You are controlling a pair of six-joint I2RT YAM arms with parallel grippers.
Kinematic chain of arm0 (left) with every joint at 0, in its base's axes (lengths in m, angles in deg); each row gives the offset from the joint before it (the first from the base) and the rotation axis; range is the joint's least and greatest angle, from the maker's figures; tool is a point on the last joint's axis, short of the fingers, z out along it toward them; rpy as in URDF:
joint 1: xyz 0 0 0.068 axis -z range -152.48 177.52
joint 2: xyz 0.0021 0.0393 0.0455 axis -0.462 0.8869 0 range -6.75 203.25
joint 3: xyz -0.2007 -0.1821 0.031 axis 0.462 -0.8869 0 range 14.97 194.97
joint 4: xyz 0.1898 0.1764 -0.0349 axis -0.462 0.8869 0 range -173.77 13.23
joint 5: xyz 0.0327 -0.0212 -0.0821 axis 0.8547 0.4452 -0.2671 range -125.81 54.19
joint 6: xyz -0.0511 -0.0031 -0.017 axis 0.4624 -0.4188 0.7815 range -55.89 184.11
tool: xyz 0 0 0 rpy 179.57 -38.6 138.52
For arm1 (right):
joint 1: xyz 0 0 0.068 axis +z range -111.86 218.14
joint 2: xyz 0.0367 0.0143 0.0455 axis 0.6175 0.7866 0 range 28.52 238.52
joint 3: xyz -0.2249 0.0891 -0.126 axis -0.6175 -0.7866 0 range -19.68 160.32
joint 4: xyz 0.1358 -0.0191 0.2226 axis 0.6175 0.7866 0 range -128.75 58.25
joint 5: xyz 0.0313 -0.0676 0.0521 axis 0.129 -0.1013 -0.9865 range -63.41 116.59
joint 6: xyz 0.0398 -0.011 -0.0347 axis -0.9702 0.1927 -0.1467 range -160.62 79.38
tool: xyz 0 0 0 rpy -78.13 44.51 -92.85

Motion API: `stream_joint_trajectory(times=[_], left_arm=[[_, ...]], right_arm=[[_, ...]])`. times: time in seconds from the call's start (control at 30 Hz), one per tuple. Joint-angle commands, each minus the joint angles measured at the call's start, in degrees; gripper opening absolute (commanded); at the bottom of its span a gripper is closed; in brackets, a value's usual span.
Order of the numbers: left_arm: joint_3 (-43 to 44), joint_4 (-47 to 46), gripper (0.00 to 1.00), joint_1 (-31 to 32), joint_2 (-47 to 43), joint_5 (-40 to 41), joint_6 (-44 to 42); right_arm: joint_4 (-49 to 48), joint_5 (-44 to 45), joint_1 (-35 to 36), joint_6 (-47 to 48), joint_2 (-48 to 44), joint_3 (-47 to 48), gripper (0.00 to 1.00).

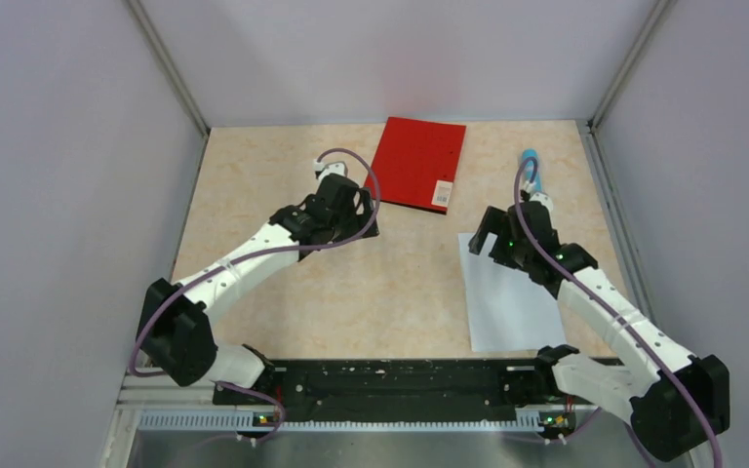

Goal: Put the files into the folder

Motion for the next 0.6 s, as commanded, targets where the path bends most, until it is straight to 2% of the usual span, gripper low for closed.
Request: stream_joint_trajectory(times=[0.0, 0.33, 0.57], left_arm=[[1.7, -1.4, 0.98, -0.7, 0.3, -0.4, 0.5], [6.9, -0.6, 0.98, -5.5, 3.3, -3.8, 1.5], [17.8, -8.8, 0.98, -11.8, 15.2, -6.5, -0.2]], right_arm=[[-2.6, 0.9, -0.1, 0.1, 0.6, 1.1, 0.99], [-7.7, 1.2, -0.2, 0.5, 9.8, 6.8, 0.99], [-19.4, -3.7, -4.1, -0.5, 21.9, 11.9, 0.99]])
